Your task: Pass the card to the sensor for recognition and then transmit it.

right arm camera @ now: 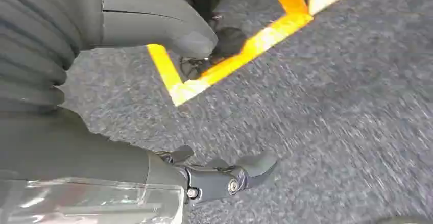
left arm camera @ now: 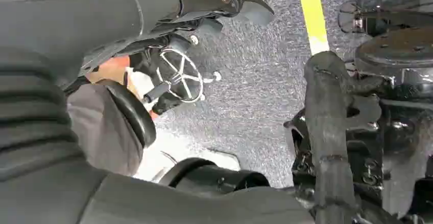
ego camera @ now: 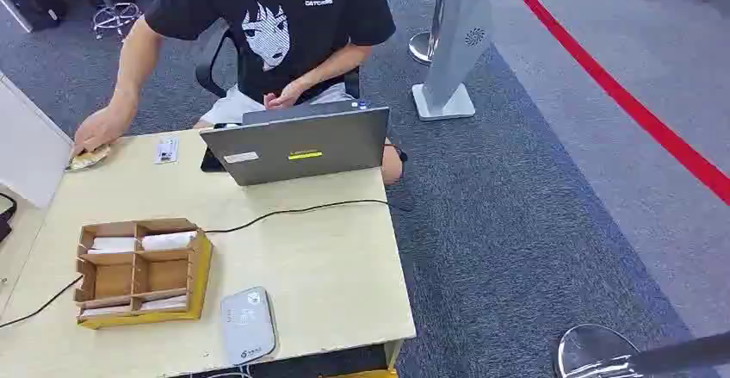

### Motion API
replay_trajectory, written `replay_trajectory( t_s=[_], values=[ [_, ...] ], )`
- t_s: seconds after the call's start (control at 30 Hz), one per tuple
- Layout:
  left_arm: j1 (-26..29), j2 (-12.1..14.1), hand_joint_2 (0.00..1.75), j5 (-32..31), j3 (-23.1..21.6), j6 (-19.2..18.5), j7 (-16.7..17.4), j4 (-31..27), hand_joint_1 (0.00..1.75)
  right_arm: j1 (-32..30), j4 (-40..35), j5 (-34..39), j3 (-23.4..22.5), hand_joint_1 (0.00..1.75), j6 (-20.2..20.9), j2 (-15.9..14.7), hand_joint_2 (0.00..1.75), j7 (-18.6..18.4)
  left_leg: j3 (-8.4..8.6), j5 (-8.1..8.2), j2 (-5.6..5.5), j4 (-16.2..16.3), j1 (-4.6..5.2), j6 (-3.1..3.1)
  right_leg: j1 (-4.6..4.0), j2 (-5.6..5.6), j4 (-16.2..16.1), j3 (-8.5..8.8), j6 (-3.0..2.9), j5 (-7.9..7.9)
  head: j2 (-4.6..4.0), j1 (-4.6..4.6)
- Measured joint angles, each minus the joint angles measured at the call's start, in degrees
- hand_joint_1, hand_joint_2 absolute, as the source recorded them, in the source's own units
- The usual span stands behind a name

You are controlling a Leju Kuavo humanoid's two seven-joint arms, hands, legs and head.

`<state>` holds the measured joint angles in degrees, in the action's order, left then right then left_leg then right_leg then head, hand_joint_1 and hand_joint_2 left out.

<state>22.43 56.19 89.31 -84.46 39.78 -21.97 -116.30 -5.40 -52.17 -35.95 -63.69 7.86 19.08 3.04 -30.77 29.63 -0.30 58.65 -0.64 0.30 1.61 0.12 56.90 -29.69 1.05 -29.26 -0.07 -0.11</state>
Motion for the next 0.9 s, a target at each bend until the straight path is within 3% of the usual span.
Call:
replay_trajectory(
  t_s=[0.17,0.2,0.23,0.27,0.3,0.33,0.37,0.4,0.43,0.47,0.5,0.53,0.6,0.63,0.67,0.7,0.73,0.77,0.8,0.83,0.9],
  values=[
    [0.8,0.07,1.75,-0.18,0.0,0.0,-0.44,-0.81,0.0,0.0,-0.02,4.26,0.13,0.0,-1.29,0.24,1.75,1.53,-0.02,0.0,-0.01,0.0,0.0,0.0,0.0,0.0,0.01,0.14,0.0,0.0,0.0,0.02],
    [2.02,-0.55,1.75,-2.06,0.15,0.0,-1.38,-1.22,0.0,0.12,0.08,5.99,0.09,0.0,-1.7,0.24,1.75,3.02,-0.1,0.0,-0.02,-0.04,0.0,0.0,0.0,0.01,0.05,0.17,-0.01,0.0,0.0,0.02],
    [6.49,-3.25,1.75,-5.79,1.54,-0.24,-0.1,-3.62,0.0,0.46,0.94,10.5,0.02,0.0,-3.39,0.35,1.75,6.99,0.07,0.27,0.28,-0.03,0.01,-0.19,0.01,0.31,0.04,0.14,-0.07,-0.05,0.02,-0.04],
    [11.43,-6.96,1.75,-12.7,3.96,-0.46,3.71,-8.56,0.0,0.87,2.35,15.43,0.06,0.0,-6.38,0.37,1.75,10.8,0.41,0.48,0.9,-0.02,0.04,-0.14,0.06,1.0,0.0,0.08,-0.06,-0.03,0.0,-0.06],
    [14.8,-9.78,1.75,-18.29,7.65,-0.78,10.24,-10.75,0.0,0.61,3.51,18.88,0.37,0.0,-9.68,0.37,1.75,12.27,0.59,0.54,1.2,0.08,0.0,0.06,-0.01,1.29,-0.11,0.0,0.07,0.04,0.02,-0.69],
    [15.41,-10.69,1.75,-25.01,10.68,-1.64,14.82,-9.72,0.0,-0.24,3.74,22.13,1.14,0.0,-12.16,0.37,1.75,11.03,0.59,0.43,0.78,0.05,0.1,0.25,0.06,0.89,-0.29,0.15,0.25,-0.17,0.0,-0.02],
    [14.33,-13.7,1.75,-35.93,16.02,-2.54,17.82,-6.15,0.0,-1.48,2.99,27.53,3.29,0.0,-12.81,0.39,1.75,8.1,0.5,0.22,0.02,-0.15,0.44,0.49,0.4,0.09,-0.31,0.21,0.44,-0.27,0.04,0.26],
    [13.5,-19.79,1.75,-47.84,23.55,-2.82,17.66,-2.16,0.0,-2.29,1.92,30.69,5.52,0.0,-12.08,0.42,1.75,5.54,0.33,0.16,-0.28,-0.21,0.53,0.44,0.52,-0.2,-0.18,0.18,0.44,-0.28,0.0,-0.18],
    [14.46,-25.06,1.75,-64.56,31.08,-3.01,15.68,0.14,0.0,-2.26,1.29,30.65,7.01,0.0,-10.5,0.41,1.75,3.98,0.35,0.27,-0.18,-0.13,0.33,0.34,0.36,-0.14,-0.16,0.26,0.38,-0.28,0.0,-0.2],
    [17.84,-29.04,1.75,-82.49,38.47,-7.12,11.91,0.79,0.0,-1.93,1.03,28.84,7.02,0.0,-8.65,0.39,1.75,3.49,0.75,0.64,0.1,-0.02,0.1,-0.09,0.17,0.11,-0.23,0.47,0.14,-0.38,0.02,0.33],
    [20.29,-34.36,1.75,-100.81,46.26,-16.1,5.81,0.81,0.0,-1.64,0.98,26.47,6.31,0.0,-6.66,0.37,1.75,3.41,0.97,0.67,0.65,-0.02,0.19,-0.04,0.2,0.75,-0.24,0.41,0.19,-0.24,0.0,0.37],
    [21.52,-39.65,1.75,-112.76,54.74,-27.19,0.39,0.74,0.0,-1.65,0.92,24.71,5.57,0.0,-5.83,0.33,1.75,3.32,0.9,0.55,0.68,-0.01,0.15,0.25,0.27,0.82,-0.22,0.43,0.32,-0.2,0.02,0.0],
    [21.4,-48.46,1.75,-127.28,70.49,-50.09,-8.19,-4.67,0.0,-1.76,1.03,22.33,4.37,0.0,-4.61,0.31,1.75,3.23,0.68,0.49,0.44,0.04,0.21,0.33,0.24,0.49,-0.22,0.45,0.37,-0.2,0.02,-0.02],
    [20.23,-53.5,1.75,-133.92,76.02,-56.08,-10.54,-8.65,0.0,-1.73,1.03,21.74,4.2,0.0,-4.06,0.33,1.75,3.34,0.66,0.48,0.4,0.03,0.2,0.33,0.23,0.46,-0.23,0.4,0.35,-0.16,0.0,0.37],
    [18.82,-56.82,1.75,-138.19,81.54,-59.24,-12.71,-11.79,0.0,-1.71,1.05,20.93,3.93,0.0,-3.38,0.33,1.75,3.43,0.63,0.46,0.33,0.06,0.2,0.34,0.23,0.37,-0.2,0.5,0.39,-0.16,0.0,0.37],
    [18.39,-59.57,1.75,-138.55,85.08,-58.35,-14.45,-14.92,0.0,-1.68,1.05,20.23,3.78,0.0,-2.7,0.33,1.75,3.54,0.67,0.47,0.38,0.05,0.22,0.34,0.23,0.43,-0.2,0.55,0.38,-0.16,-0.02,0.46],
    [18.5,-61.43,1.75,-136.84,86.98,-55.19,-15.46,-16.75,0.0,-1.65,1.05,19.64,3.67,0.0,-2.2,0.33,1.75,3.63,0.67,0.49,0.44,0.05,0.21,0.33,0.23,0.5,-0.18,0.55,0.37,-0.16,-0.02,0.33],
    [18.63,-62.97,1.75,-133.72,87.93,-49.69,-16.71,-17.79,0.0,-1.68,1.07,19.06,3.46,0.0,-1.86,0.33,1.75,3.74,0.68,0.49,0.42,0.05,0.23,0.33,0.23,0.49,-0.18,0.53,0.37,-0.16,-0.07,0.31],
    [18.3,-64.87,1.75,-128.2,87.91,-45.91,-17.06,-19.44,0.0,-1.69,1.09,18.64,3.21,0.0,-1.75,0.33,1.75,3.78,0.6,0.48,0.29,0.07,0.21,0.34,0.22,0.36,-0.18,0.41,0.37,-0.19,-0.02,-0.11],
    [17.28,-67.09,1.75,-124.22,87.58,-43.81,-17.83,-21.83,0.0,-1.57,1.09,18.33,2.99,0.0,-1.61,0.35,1.75,3.87,0.53,0.44,0.14,0.08,0.15,0.34,0.17,0.17,-0.19,0.51,0.37,-0.2,-0.02,0.06],
    [16.11,-70.13,1.75,-123.21,87.45,-42.25,-18.16,-24.63,0.0,-1.36,1.09,18.14,2.82,0.0,-1.31,0.35,1.75,3.89,0.58,0.45,0.08,0.07,0.19,0.33,0.19,0.11,-0.19,0.54,0.36,-0.22,0.0,0.44]
  ],
)
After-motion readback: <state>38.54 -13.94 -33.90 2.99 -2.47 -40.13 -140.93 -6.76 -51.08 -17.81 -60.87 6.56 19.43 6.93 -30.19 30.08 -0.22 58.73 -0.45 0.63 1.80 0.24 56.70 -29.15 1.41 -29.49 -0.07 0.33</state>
